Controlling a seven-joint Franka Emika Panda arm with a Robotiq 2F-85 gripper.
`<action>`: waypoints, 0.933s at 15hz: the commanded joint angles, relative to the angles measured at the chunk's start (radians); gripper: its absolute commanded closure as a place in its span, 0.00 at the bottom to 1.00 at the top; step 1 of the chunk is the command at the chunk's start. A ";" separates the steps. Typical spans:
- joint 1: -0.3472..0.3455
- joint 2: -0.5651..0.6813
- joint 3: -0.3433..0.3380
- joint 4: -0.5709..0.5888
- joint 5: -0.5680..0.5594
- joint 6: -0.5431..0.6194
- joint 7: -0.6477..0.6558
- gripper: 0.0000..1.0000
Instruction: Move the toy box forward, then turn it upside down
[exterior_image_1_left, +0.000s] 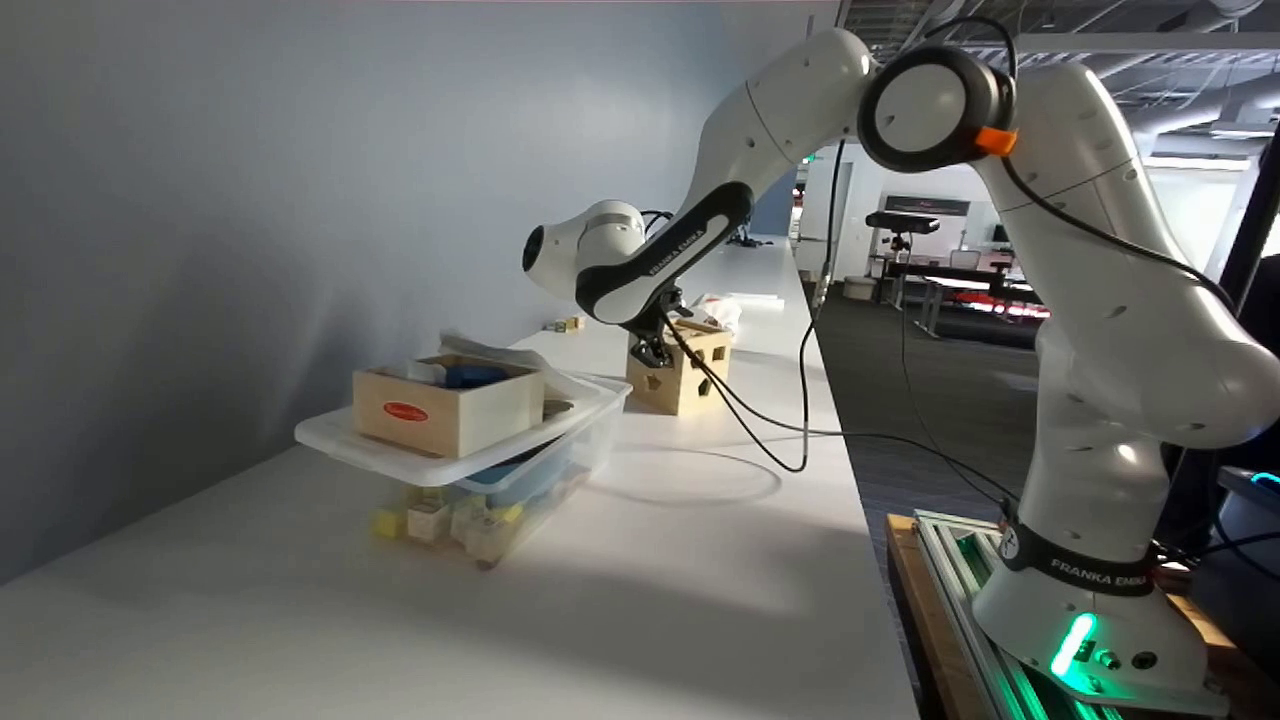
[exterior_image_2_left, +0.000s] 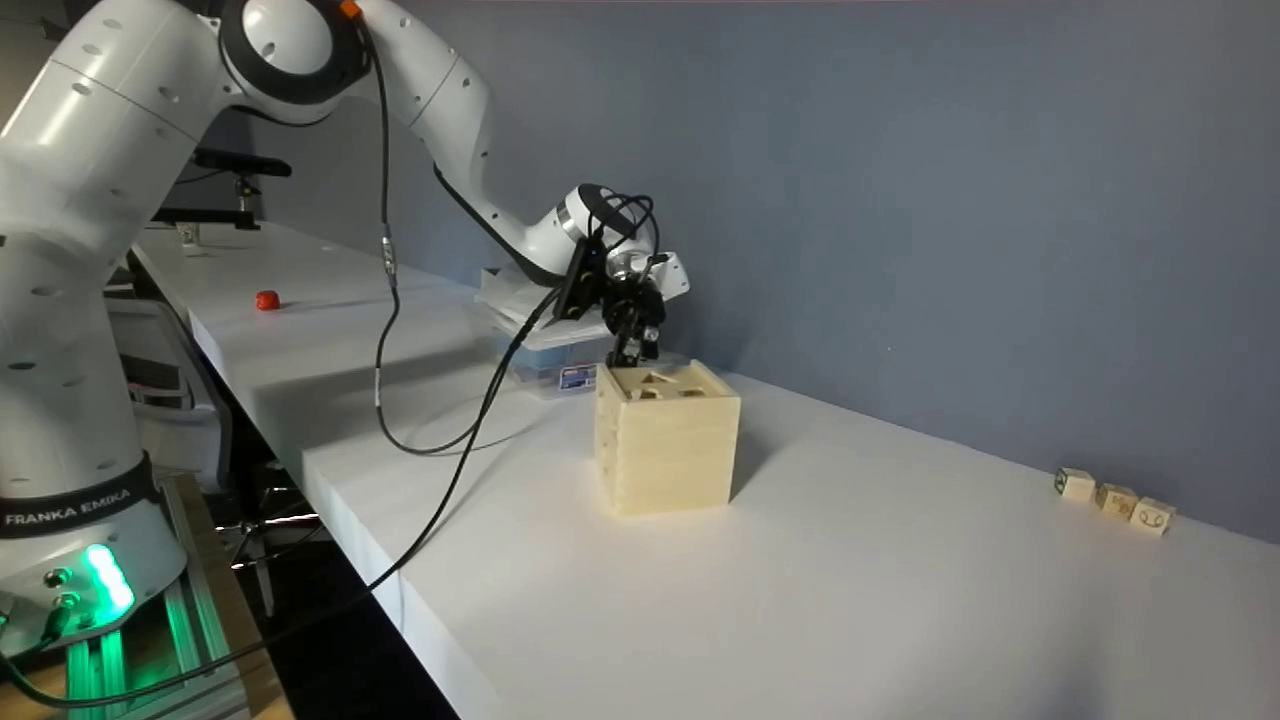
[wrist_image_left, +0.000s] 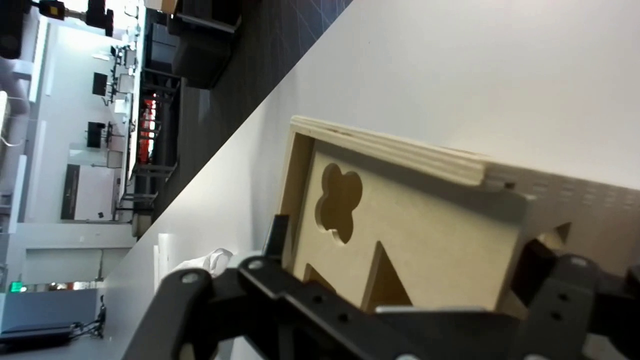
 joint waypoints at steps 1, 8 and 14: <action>-0.012 -0.025 0.006 -0.020 -0.033 -0.045 -0.038 0.00; -0.046 -0.066 0.027 -0.044 -0.014 0.040 -0.050 0.41; -0.120 -0.207 0.036 -0.069 0.133 0.233 -0.143 0.82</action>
